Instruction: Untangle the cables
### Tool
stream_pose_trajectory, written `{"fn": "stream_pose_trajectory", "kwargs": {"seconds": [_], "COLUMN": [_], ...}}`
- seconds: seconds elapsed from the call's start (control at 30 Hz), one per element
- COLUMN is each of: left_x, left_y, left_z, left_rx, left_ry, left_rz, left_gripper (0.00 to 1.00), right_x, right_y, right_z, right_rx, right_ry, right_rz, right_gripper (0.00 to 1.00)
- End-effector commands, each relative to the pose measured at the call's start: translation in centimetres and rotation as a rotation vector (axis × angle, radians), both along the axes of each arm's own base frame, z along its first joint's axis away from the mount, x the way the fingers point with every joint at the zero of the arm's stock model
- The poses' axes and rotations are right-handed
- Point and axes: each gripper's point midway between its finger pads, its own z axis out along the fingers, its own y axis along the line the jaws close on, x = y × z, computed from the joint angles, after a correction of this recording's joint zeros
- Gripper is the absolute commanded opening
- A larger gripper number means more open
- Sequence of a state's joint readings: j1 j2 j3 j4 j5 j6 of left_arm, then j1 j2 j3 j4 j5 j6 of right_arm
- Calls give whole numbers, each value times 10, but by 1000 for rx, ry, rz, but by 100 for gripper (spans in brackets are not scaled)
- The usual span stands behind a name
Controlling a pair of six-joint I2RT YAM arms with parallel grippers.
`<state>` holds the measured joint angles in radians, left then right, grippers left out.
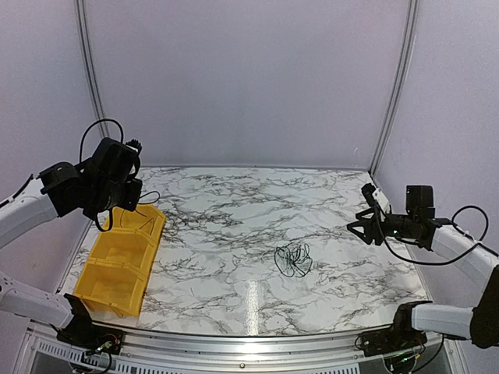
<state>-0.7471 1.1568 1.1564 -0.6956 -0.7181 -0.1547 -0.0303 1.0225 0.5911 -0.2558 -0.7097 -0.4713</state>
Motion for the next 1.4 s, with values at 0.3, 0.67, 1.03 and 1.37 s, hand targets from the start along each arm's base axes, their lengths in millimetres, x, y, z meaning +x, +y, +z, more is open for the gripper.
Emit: {"fn": "stream_pose_trajectory", "kwargs": {"seconds": [0.3, 0.67, 1.03, 1.37], "left_x": [25, 58, 73, 78], "left_y": [47, 77, 79, 81], "left_z": [-65, -122, -181, -195], "left_rx": [61, 151, 132, 34], "left_ry": [185, 327, 438, 476], "left_rz": [154, 264, 274, 264], "left_gripper": [0, 0, 0, 5], "right_x": [0, 2, 3, 5], "right_y": [-1, -2, -4, -5], "right_z": [13, 10, 5, 3], "right_rx": [-16, -30, -42, -47], "right_ry": [-45, -38, -28, -24], "right_rz": [12, 9, 0, -4], "right_gripper": [59, 59, 59, 60]}}
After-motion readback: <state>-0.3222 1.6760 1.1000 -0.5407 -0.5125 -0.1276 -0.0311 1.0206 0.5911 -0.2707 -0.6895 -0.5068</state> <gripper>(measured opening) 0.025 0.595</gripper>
